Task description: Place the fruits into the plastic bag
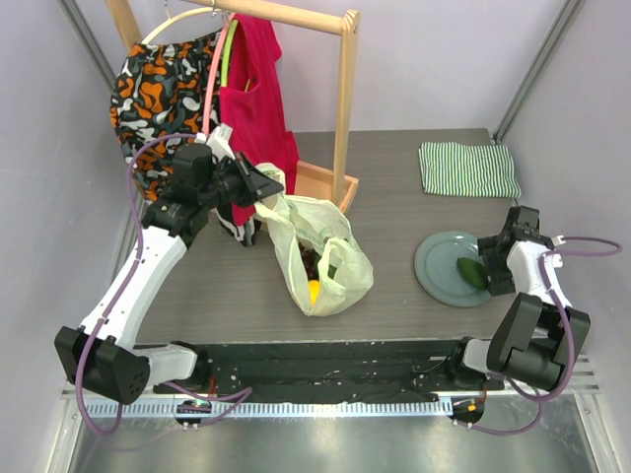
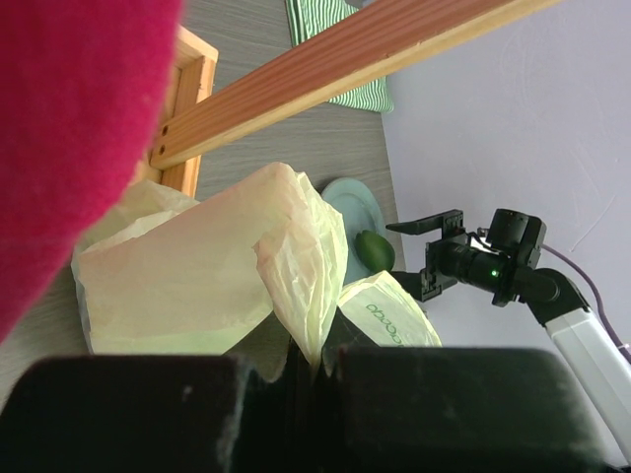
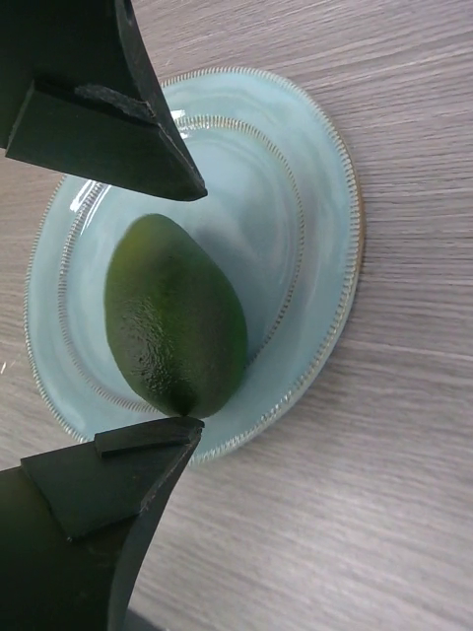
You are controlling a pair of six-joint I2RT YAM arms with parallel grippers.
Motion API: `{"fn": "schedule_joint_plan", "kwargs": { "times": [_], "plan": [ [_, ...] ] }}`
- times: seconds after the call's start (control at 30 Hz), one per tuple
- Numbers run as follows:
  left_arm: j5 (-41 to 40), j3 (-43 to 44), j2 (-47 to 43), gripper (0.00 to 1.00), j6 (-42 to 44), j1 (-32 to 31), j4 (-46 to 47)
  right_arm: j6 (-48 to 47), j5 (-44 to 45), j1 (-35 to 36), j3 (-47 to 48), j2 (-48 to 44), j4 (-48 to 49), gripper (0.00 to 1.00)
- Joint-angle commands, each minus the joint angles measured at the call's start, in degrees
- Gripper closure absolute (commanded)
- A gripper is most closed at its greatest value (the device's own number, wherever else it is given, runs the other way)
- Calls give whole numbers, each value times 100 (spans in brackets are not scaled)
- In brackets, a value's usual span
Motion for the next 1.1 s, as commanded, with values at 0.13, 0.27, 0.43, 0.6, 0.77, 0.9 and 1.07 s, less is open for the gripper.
{"fn": "schedule_joint_plan", "kwargs": {
  "times": [0.13, 0.27, 0.43, 0.6, 0.77, 0.9, 1.07],
  "plan": [
    [124, 167, 19, 100, -62, 20, -48, 375, -400, -13, -370, 169, 359, 0],
    [133, 167, 89, 100, -70, 20, -30, 358, -426, -13, -466, 274, 517, 0],
    [141, 184, 125, 100, -70, 20, 14, 436, -716, -13, -475, 538, 658, 0],
    [124, 184, 160, 100, -79, 20, 40, 577, -963, 13, -466, 618, 737, 1],
    [115, 140, 160, 100, -71, 20, 75, 613, -945, 136, -502, 600, 842, 15],
    [62, 105, 116, 100, -44, 20, 75, 534, -1007, 136, -511, 530, 930, 39],
    [-8, 61, 37, 100, -9, 20, 58, 332, -1024, 162, -274, 398, 887, 47]
  ]
}}
